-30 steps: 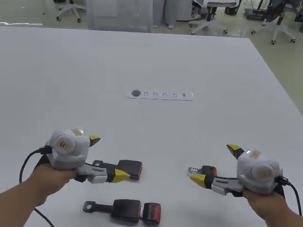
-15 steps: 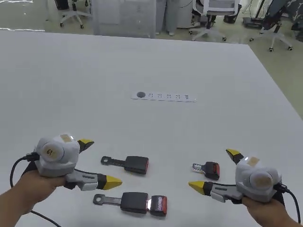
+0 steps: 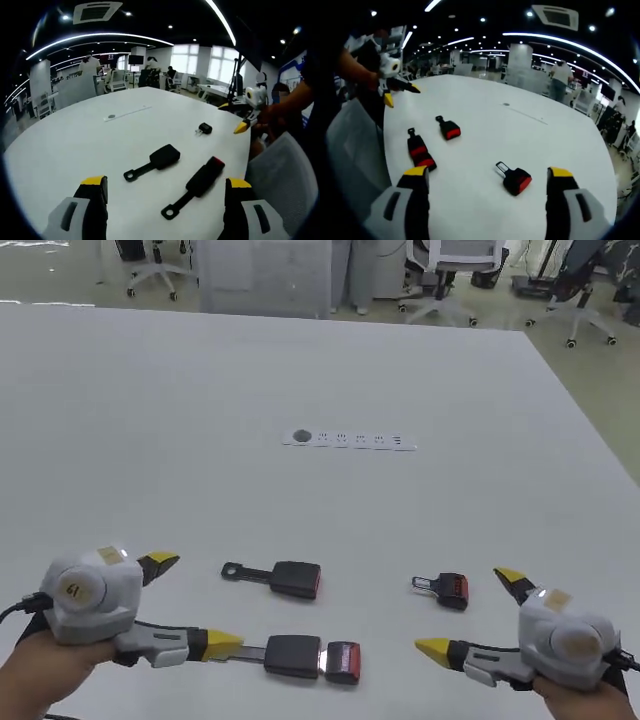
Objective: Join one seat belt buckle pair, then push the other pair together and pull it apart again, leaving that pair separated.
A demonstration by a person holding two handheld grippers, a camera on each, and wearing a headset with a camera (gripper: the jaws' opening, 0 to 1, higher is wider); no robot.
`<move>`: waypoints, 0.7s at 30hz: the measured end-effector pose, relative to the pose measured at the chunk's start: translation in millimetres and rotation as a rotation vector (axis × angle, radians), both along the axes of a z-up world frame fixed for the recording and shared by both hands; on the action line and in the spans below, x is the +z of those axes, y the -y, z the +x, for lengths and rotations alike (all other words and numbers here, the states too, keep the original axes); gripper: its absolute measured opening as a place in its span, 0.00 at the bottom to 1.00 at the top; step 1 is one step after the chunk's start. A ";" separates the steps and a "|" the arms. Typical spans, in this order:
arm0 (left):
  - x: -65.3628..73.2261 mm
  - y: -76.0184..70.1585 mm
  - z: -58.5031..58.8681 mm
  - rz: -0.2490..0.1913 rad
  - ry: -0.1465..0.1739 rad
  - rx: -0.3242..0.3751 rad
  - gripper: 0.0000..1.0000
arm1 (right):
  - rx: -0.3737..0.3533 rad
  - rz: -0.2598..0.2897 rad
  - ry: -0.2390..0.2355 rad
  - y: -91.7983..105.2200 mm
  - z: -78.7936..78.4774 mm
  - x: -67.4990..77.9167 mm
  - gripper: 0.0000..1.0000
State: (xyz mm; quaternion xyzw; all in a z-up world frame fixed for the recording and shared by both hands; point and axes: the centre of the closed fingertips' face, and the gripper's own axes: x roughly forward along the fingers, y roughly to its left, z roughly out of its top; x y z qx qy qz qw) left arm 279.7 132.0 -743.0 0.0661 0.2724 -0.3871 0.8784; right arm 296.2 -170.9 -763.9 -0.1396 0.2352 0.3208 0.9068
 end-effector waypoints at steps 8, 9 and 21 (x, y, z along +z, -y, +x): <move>-2.8 -8.0 -10.6 -0.026 0.001 0.046 1.00 | 0.008 -0.018 -0.013 6.5 -19.2 -7.1 0.99; -3.5 -8.6 -12.5 -0.030 -0.006 0.053 1.00 | 0.007 -0.021 -0.016 7.2 -22.1 -7.8 0.99; -4.3 -16.3 -21.9 -0.027 -0.002 0.053 1.00 | 0.010 -0.035 -0.029 13.0 -36.2 -10.0 0.99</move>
